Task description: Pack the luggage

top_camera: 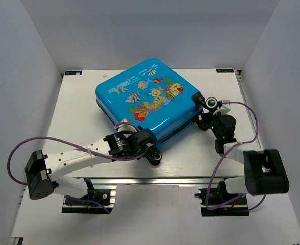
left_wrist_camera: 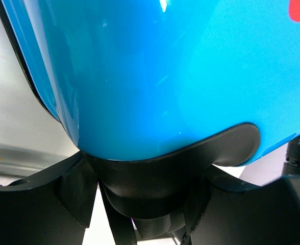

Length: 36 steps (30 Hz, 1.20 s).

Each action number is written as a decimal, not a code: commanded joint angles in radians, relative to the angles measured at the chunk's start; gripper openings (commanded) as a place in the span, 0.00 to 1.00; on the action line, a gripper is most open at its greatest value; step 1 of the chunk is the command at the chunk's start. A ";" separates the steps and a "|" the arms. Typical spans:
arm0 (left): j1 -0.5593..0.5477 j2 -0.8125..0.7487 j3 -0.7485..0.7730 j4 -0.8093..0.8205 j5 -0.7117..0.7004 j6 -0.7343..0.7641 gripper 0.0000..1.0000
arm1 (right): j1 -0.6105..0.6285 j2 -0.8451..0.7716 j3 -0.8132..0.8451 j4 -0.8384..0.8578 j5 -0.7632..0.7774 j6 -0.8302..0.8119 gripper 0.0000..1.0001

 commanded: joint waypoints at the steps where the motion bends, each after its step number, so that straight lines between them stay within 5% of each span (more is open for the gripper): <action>1: 0.082 -0.119 -0.093 -0.416 -0.097 -0.055 0.00 | -0.198 0.094 0.112 0.166 0.219 -0.055 0.00; 7: 0.126 -0.092 -0.082 -0.467 -0.093 -0.026 0.00 | -0.326 0.231 0.218 0.180 0.020 -0.025 0.00; 8: 0.138 -0.063 -0.068 -0.480 -0.094 -0.020 0.00 | -0.359 0.255 0.218 0.199 -0.105 -0.034 0.00; 14: 0.187 -0.006 -0.025 -0.417 -0.076 0.122 0.00 | -0.395 0.401 0.276 0.473 -0.422 -0.098 0.00; 21: 0.230 0.075 -0.018 -0.409 -0.016 0.244 0.00 | -0.392 0.622 0.468 0.741 -0.320 -0.032 0.00; 30: 0.270 0.100 -0.024 -0.345 0.025 0.354 0.00 | -0.317 0.821 0.746 0.841 -0.493 -0.038 0.00; 36: 0.301 0.068 -0.047 -0.362 0.044 0.356 0.00 | -0.170 0.991 0.975 0.836 -0.366 -0.086 0.00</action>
